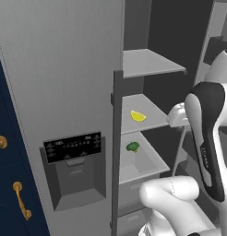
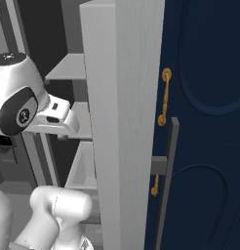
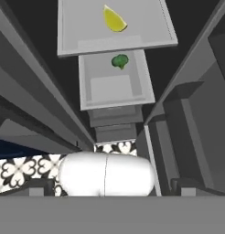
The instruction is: Grab a lemon wedge from the fridge and one ice cube from the ice bowl, and put them in the glass of lemonade.
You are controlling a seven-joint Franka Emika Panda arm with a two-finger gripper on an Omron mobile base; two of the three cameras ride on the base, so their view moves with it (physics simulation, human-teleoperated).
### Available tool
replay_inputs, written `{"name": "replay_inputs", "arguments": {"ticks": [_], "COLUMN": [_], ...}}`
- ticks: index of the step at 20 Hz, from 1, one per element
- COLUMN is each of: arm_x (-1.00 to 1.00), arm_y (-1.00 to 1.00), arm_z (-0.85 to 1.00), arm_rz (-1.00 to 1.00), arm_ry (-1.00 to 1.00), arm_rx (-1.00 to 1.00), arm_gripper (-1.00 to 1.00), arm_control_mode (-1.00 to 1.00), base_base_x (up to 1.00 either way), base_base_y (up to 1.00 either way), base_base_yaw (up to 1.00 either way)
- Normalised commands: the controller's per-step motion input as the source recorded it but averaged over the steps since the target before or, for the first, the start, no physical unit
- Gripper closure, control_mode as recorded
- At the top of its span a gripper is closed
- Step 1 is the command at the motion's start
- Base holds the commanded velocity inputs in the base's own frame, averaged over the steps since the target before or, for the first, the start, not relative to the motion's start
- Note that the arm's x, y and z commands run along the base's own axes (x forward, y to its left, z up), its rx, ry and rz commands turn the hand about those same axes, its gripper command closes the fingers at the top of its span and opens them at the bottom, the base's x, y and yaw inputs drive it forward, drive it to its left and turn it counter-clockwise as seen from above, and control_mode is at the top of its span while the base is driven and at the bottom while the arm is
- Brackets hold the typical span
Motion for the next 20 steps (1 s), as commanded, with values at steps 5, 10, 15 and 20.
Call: {"name": "replay_inputs", "arguments": {"ticks": [5, 10, 15, 20], "arm_x": [1.0, 0.8, 0.77, 0.59], "arm_y": [0.0, -0.07, 0.07, 0.03], "arm_z": [-0.04, -0.22, -0.93, -0.65], "arm_rz": [0.0, 0.03, 0.01, 0.0], "arm_ry": [0.07, 0.03, 0.12, 0.01], "arm_rx": [-0.03, 0.0, 0.02, 0.06], "arm_gripper": [-1.0, -1.0, -1.0, -1.0], "arm_control_mode": [-1.0, -1.0, -1.0, -1.0], "base_base_x": [0.0, 0.0, 0.0, 0.0], "base_base_y": [0.0, 0.0, 0.0, 0.0], "base_base_yaw": [0.0, 0.0, 0.0, 0.0]}}
